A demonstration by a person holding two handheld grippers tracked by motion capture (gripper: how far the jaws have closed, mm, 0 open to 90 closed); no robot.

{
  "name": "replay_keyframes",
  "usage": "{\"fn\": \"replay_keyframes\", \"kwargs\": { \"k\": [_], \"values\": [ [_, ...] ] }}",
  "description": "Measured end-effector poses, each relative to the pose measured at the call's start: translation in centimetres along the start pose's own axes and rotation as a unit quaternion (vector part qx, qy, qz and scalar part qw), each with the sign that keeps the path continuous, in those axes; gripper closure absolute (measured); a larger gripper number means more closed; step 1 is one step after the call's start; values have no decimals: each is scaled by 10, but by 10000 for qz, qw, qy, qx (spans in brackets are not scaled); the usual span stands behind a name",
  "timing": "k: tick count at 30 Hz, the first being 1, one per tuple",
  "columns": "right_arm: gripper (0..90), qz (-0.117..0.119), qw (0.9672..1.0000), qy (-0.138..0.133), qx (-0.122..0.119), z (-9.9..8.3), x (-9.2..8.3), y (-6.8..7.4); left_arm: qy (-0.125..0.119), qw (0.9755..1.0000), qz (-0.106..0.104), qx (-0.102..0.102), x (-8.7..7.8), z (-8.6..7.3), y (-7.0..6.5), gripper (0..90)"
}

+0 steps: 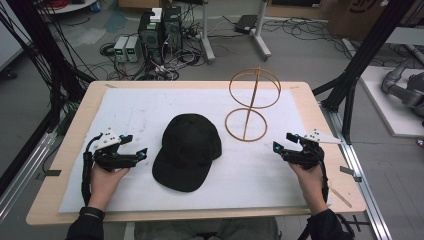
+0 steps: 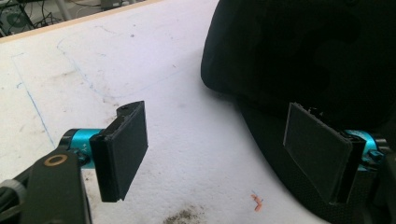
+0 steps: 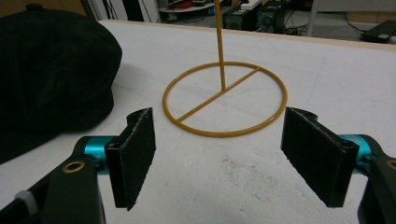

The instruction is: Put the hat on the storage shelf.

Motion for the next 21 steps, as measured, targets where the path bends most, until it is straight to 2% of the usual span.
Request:
{"fn": "replay_keyframes", "kwargs": {
  "k": [10,14,16,17,21],
  "values": [
    [257,64,9999,-76,123,0,-2,-1,-18,10000,23,17,-1,0,1,218],
    [220,115,9996,-140,198,1,-2,-1,-41,10000,43,-18,-1,0,2,219],
    [219,191,9995,-178,190,2,-1,1,-22,10000,43,-24,-2,0,2,218],
    [217,305,9992,-188,160,3,0,4,-13,10000,54,-12,-2,0,3,218],
    [223,441,9989,-161,60,5,7,12,2,10000,46,-31,-2,-1,4,218]
  ]
}}
Point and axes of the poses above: each handheld gripper's, and its own axes: x roughly forward along the jaws, z roughly out of its top, y roughly to its left, the point moved 4 cm from there along x, roughly forward along the jaws, and after that the axes turned 14 degrees about z, right-handed, at the moved point
